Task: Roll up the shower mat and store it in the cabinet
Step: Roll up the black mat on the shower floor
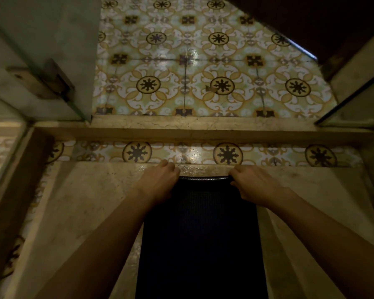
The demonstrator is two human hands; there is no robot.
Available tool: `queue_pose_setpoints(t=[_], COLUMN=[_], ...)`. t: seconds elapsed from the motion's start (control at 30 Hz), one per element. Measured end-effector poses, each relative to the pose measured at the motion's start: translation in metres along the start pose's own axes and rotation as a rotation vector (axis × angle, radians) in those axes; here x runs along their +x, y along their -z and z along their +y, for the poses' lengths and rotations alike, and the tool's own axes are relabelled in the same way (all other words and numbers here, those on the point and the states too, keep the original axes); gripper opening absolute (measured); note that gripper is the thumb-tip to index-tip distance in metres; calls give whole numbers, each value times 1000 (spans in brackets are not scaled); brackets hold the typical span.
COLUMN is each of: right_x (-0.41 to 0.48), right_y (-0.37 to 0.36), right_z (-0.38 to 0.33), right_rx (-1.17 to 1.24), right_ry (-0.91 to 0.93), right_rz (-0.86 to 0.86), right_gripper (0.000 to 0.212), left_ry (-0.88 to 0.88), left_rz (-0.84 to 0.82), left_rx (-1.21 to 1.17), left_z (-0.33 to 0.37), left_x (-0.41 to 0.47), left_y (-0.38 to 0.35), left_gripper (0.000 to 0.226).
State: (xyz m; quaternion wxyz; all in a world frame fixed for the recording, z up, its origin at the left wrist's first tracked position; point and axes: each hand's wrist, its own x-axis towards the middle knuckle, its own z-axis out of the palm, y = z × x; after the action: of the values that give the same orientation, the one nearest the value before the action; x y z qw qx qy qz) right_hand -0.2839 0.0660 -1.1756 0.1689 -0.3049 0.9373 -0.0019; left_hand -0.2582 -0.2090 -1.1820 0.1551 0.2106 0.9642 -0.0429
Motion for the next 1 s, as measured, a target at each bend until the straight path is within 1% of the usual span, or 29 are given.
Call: queue_pose_setpoints(t=[0.27,0.4,0.47,0.63,0.73,0.8,0.87,1.0], right_x=[0,-4,-4,-6,-11,-16,-22,-33], right_y=[-14,-17,-21,-29,-30,-30,-30,-31], right_z=[4,3,3,-3,-16,-22,-26,-31], right_rx=[-43,117,117,7,-22,21,49,17], right_ry=[14,-12,-27,-47,-80,-97,-109,-117], right_rz=[103,163,165,112,131,168,197,206], right_gripper=[16,20,22,25,29,29,30,32], left_ry=[-22,28,52,81,74,71,85,93], left_rz=[95,123,110,54,97,141,152,171], left_rx=[-42,-159,-186,-212,-202,-168,-142,-117], left_z=[-4,-4,-1,0,7,15,23,26], left_x=[5,3,2,2,-4,-10,-17,-30], left_y=[-3,-1,1,2,1,-3,-7,-12], left_gripper=[21,17,16,23,25,27,32,38])
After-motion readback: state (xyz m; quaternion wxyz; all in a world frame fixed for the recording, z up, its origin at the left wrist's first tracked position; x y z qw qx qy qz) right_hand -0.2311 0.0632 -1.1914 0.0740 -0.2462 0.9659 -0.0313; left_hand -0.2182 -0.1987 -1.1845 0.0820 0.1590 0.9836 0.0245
